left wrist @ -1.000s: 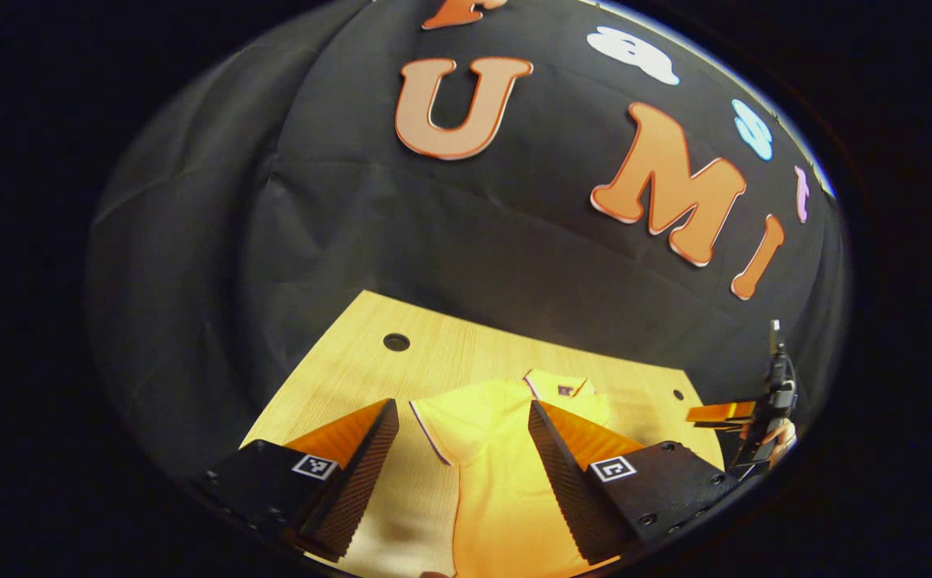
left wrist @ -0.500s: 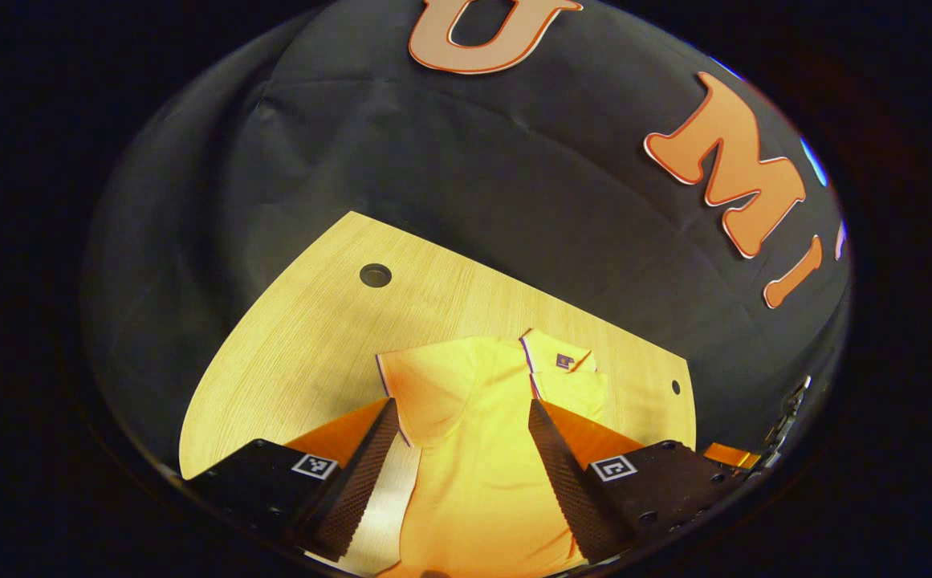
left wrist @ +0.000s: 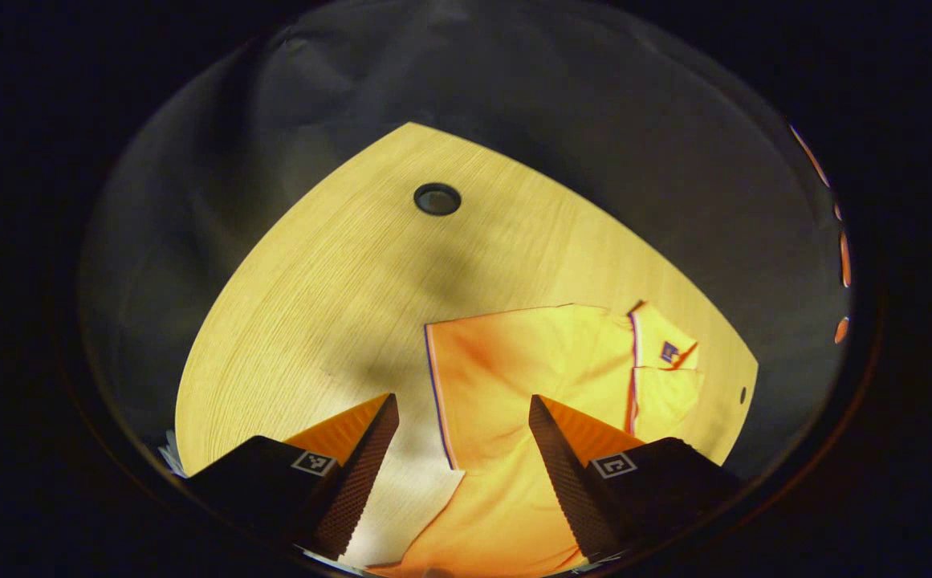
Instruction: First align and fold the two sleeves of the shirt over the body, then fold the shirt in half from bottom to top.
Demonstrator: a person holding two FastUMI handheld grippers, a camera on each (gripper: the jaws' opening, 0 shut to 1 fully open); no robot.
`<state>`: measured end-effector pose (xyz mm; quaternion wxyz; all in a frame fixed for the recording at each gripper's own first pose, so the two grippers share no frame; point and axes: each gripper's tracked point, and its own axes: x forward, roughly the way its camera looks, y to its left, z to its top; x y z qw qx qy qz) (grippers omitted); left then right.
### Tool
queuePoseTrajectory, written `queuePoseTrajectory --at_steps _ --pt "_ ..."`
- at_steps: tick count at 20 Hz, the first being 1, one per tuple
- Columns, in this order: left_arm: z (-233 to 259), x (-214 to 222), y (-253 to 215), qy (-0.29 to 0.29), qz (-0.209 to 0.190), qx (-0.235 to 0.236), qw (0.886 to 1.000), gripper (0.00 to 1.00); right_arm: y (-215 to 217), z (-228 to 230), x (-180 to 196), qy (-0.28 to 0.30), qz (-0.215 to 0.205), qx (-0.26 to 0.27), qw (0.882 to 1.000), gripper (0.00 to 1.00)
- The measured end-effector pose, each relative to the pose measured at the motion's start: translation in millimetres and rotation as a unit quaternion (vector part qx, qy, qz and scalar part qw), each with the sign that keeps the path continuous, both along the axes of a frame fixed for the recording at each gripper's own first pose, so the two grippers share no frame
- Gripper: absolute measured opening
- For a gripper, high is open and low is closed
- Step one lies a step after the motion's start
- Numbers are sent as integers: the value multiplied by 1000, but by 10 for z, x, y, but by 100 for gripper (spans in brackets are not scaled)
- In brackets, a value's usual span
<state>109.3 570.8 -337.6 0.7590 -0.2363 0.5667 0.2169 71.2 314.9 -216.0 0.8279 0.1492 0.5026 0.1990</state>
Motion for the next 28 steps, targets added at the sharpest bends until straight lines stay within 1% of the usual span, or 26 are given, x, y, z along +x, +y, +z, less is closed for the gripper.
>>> queuePoseTrajectory --at_steps 2,4,6,7,9,10,12,14,17,18,19,21,22,23,24,26,27,28 --pt "-169 -9 36 28 5 2 1000 99 -66 -99 19 12 0 0 1000 98" --pt "-366 -5 11 47 3 10 999 99 -123 -193 29 30 -1 3 1000 98" --pt "-497 -65 8 80 -14 30 996 99 -164 -255 45 42 -2 9 999 98" --pt "-533 -84 53 91 -14 45 995 99 -190 -295 49 44 -1 7 999 98" --pt "-591 -97 68 98 -8 51 994 99 -206 -336 62 48 2 5 999 99" --pt "-558 -70 54 90 -1 47 995 99 -199 -337 62 51 4 11 999 98" --pt "-564 -53 82 88 -5 48 995 97 -190 -338 70 56 4 17 998 98" --pt "-569 -28 53 86 -7 49 995 99 -197 -356 91 57 5 17 998 98" --pt "-588 -6 13 79 -16 53 995 93 -188 -371 81 61 7 20 998 98" --pt "-590 10 1 77 -25 55 995 85 -183 -357 74 61 6 24 998 98" --pt "-602 28 -29 76 -43 53 995 83 -179 -346 78 61 5 27 998 98" --pt "-621 55 -110 80 -79 48 992 63 -184 -370 82 58 5 25 998 98" --pt "-633 80 -151 79 -82 45 992 46 -196 -368 81 58 4 22 998 98" --pt "-641 133 -188 76 -64 52 994 25 -207 -366 80 57 3 19 998 98" --pt "-633 135 -269 72 -61 50 994 4 -220 -360 79 59 0 18 998 98" --pt "-620 113 -253 63 -88 64 992 1 -232 -332 77 61 -1 20 998 98" --pt "-601 112 -265 62 -83 60 993 1 -241 -336 76 61 -1 20 998 98" --pt "-587 137 -293 53 -69 49 995 1 -238 -339 81 60 1 20 998 98"
